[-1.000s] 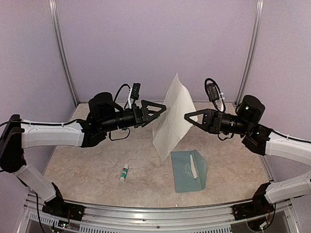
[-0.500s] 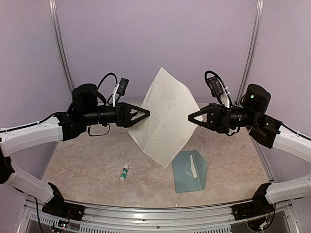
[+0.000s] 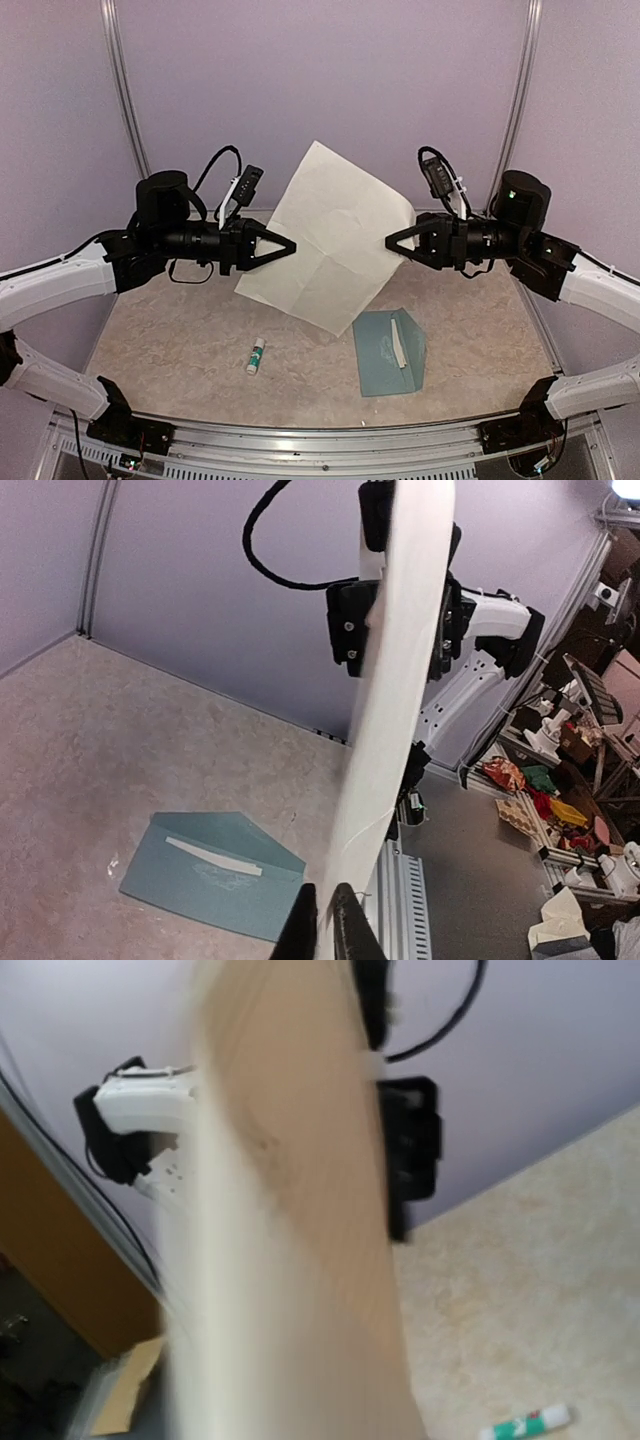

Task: Place the letter into the envelope and seal it

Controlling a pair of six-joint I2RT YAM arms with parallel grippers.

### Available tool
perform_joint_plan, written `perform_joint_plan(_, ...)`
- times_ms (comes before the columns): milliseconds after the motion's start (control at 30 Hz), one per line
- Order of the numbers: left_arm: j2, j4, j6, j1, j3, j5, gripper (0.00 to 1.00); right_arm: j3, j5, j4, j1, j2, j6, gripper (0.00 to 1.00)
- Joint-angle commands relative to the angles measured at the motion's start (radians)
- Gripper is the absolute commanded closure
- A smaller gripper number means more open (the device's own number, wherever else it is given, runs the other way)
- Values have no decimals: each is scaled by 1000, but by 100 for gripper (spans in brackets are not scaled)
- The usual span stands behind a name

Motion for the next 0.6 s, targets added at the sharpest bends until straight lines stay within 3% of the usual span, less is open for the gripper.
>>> perform_joint_plan(0, -22, -44, 56, 0, 3, 54, 100, 16, 27, -46, -33, 1, -42, 45)
perform_joint_plan(100, -21, -102, 86, -7, 20, 68, 100, 37, 44, -115, -61, 0, -113, 23)
perform_joint_plan(200, -12, -191, 128, -29, 55, 78, 100, 69, 69, -193, -89, 1, -192, 9)
perform_joint_plan(367, 11, -297, 174, -86, 109, 78, 100, 138, 13, -270, -101, 38, -265, 1)
perform_joint_plan(567, 41, -369, 200, -129, 159, 83, 100, 215, -128, -412, -101, 107, -381, 1)
